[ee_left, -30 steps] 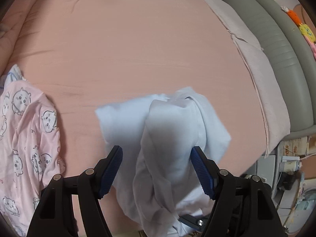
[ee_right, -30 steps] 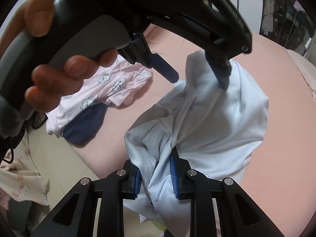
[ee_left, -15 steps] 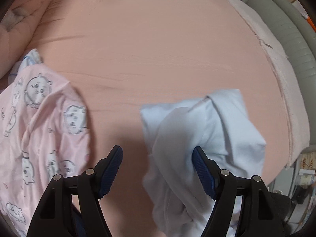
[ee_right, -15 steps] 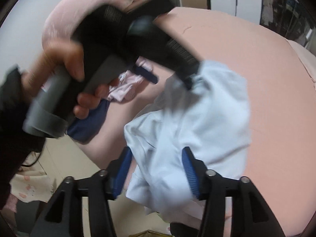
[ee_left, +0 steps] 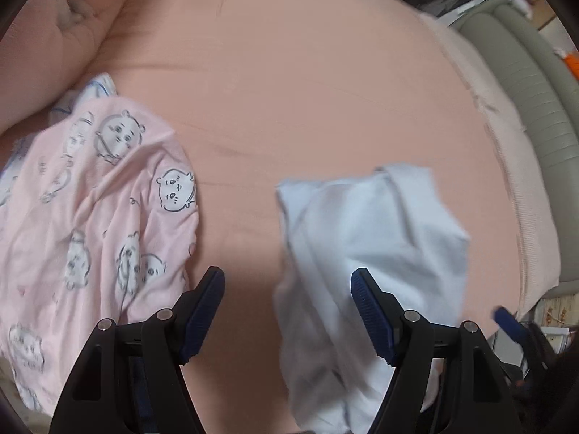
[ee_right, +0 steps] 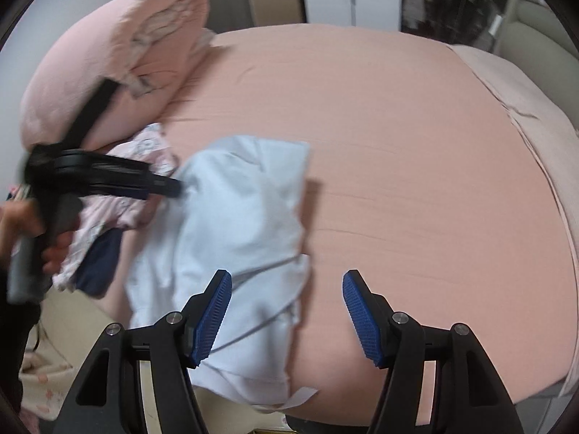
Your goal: Fold clothes
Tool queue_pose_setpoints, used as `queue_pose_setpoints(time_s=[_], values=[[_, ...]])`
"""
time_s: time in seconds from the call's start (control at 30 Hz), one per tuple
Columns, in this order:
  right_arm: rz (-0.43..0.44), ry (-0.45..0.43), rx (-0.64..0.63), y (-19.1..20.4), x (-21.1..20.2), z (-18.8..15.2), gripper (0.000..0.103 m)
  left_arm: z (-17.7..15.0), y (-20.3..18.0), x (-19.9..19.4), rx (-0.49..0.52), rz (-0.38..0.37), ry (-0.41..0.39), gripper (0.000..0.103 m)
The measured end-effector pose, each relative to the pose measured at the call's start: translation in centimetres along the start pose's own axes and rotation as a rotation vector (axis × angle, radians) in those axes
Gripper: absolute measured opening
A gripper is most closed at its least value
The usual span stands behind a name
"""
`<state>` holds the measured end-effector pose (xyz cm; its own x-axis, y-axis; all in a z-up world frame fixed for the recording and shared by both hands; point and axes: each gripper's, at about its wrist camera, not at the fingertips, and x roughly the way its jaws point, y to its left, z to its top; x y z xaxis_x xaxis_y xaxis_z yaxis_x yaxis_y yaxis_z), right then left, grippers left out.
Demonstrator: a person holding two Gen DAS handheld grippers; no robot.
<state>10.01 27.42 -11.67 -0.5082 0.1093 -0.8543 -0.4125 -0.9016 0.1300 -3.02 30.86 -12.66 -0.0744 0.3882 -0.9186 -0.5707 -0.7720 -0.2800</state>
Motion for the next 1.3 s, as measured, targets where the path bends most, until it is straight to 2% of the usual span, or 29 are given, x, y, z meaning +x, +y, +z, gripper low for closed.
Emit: queue_pose_setpoints(time_s=[0.1,0.27,0.33,0.5,0.6,0.7,0.8,1.1,1.27,1.3], values=[[-0.005,0.014,0.008,-0.4,0.7,-0.5,0.063,-2.0,-1.7,-2.2,0.020,0.000,-0.063,0.072],[-0.005,0.024,0.003,-0.4,1.0,-1.1,0.063,-5.9,-3.3,-3.4,0.028,0.061,-0.115,0.072],[-0.011,0.023,-0.002,-0.4,0.8,-1.1,0.063,-7.9,-1.5,-4.6,0.005,0.063,-0.100,0.072],[-0.024,0.021,-0.019,-0.3,0.4,-1.0,0.063,-10.0,-0.8,-1.6,-0.069,0.096,-0.046,0.072],[-0.032,0.015,-0.031,-0.2,0.2,-0.8,0.063,-11.3,0.2,-0.7,-0.128,0.070,-0.039,0.072],[-0.045,0.009,-0.044,-0.1,0.1,-0.5,0.063,-12.2,1.6,0.1,-0.203,0.008,-0.025,0.073],[-0.056,0.003,-0.049,0.0,0.0,0.1,0.063,-13.0,2.3,-0.1,-0.225,-0.018,-0.054,0.073],[-0.100,-0.007,-0.138,3.2,0.9,3.8,0.063,-14.4,0.1,-0.2,-0.131,0.094,-0.141,0.076],[-0.114,-0.029,-0.164,5.2,1.8,6.2,0.062,-14.3,0.5,-0.2,-0.129,0.077,-0.143,0.078],[-0.108,-0.033,-0.163,5.5,2.1,6.7,0.052,-14.3,0.6,-0.3,-0.134,0.068,-0.140,0.078]])
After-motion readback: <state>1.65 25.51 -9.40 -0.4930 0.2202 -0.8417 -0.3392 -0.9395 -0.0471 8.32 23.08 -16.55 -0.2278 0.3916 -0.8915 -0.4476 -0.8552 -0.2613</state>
